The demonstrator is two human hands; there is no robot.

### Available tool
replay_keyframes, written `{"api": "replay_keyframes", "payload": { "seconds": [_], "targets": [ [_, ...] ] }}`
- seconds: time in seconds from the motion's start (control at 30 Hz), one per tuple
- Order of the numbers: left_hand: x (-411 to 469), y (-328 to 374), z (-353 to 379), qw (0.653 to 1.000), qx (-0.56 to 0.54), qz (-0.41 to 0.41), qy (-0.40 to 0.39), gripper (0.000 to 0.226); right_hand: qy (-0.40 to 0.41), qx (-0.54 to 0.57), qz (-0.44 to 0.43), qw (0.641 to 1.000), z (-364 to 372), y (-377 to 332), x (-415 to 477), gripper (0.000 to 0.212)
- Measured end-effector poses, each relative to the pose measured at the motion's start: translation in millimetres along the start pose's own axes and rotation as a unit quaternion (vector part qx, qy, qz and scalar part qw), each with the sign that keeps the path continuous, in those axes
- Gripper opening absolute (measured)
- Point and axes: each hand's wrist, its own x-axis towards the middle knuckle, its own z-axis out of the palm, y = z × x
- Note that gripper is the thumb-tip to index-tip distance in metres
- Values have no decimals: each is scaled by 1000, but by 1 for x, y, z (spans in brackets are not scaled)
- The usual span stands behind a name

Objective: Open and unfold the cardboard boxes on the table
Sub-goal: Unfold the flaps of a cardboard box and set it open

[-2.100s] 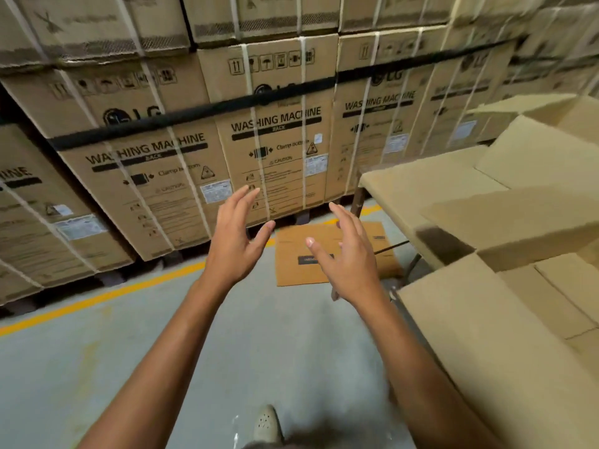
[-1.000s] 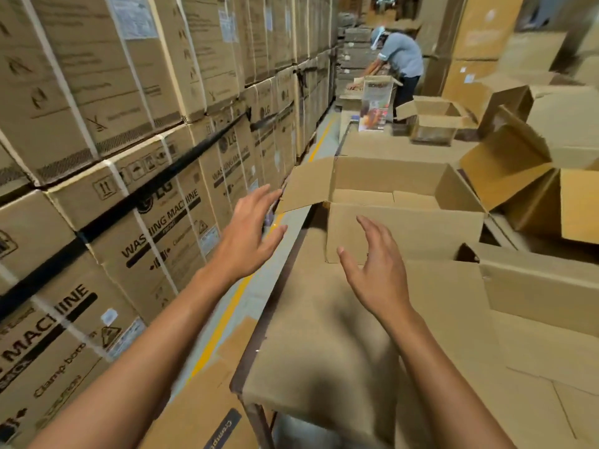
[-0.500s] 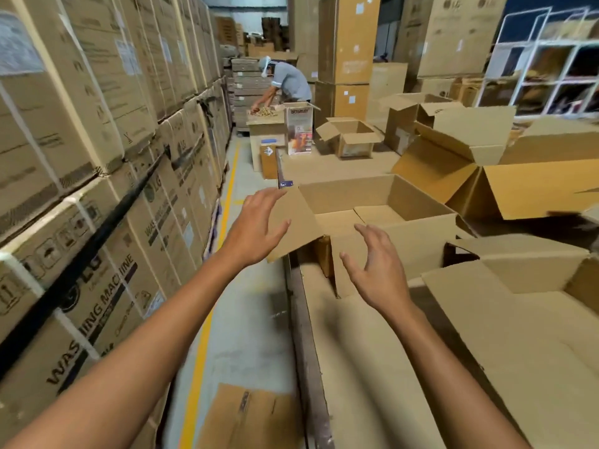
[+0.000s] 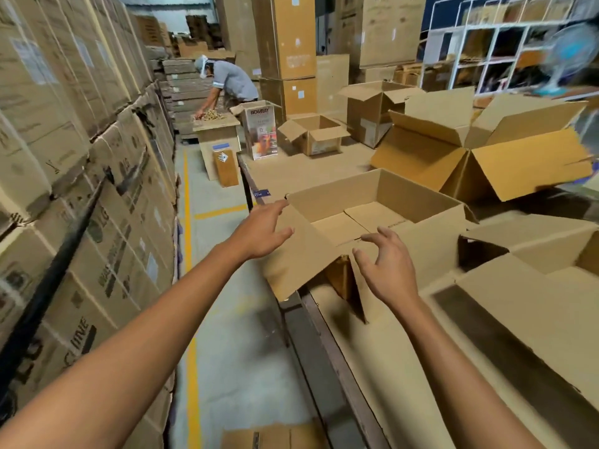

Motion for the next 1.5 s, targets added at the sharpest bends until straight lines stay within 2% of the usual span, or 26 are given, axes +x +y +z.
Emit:
{"api": "replay_keyframes", "payload": {
  "seconds": [0.13,0.27,0.37,0.4,0.5,0.57,0.63,0.73,0.83,0.93,1.0,1.07,1.23,1.37,1.43,1.5],
  "targets": [
    [64,-32,20,998,-1,16,-54,58,7,-5,48,999,36,14,34,30],
    [125,-60,38,993,-4,-8,-120,51,-3,-33,88,996,64,29,65,37],
    [172,-96,64,987,-36,-39,-150,65,-21,-86,121,989,82,38,70,47],
    [189,-108,77,987,-44,-47,-150,69,-15,-101,127,987,89,41,68,45],
    [220,-118,92,991,9,-84,-108,49,25,-105,147,983,98,36,64,45],
    [238,-125,101,988,22,-119,-92,45,45,-103,168,979,104,32,67,38],
    [257,-137,114,982,-13,-146,-119,48,68,-109,191,973,109,27,69,36],
    [289,-157,129,977,-57,-126,-161,48,105,-80,241,962,116,13,69,50],
    [313,-175,137,971,-82,-120,-191,46,148,-39,330,932,123,2,72,60],
    [334,-192,152,957,-129,-133,-223,39,204,55,467,859,133,3,66,79],
    [337,-194,158,945,-182,-145,-231,30,199,99,547,807,137,0,62,100],
    [332,-194,160,928,-248,-162,-224,20,181,142,592,772,140,-2,62,104],
    [335,-211,184,904,-329,-175,-210,17,169,197,617,743,142,-8,68,118],
    [303,-197,148,867,-422,-177,-196,19,163,178,623,744,156,11,62,140],
    [296,-200,148,850,-455,-182,-193,31,170,178,629,737,158,15,61,139],
    [297,-207,156,840,-470,-194,-187,45,202,214,630,718,154,1,63,125]
  ]
}}
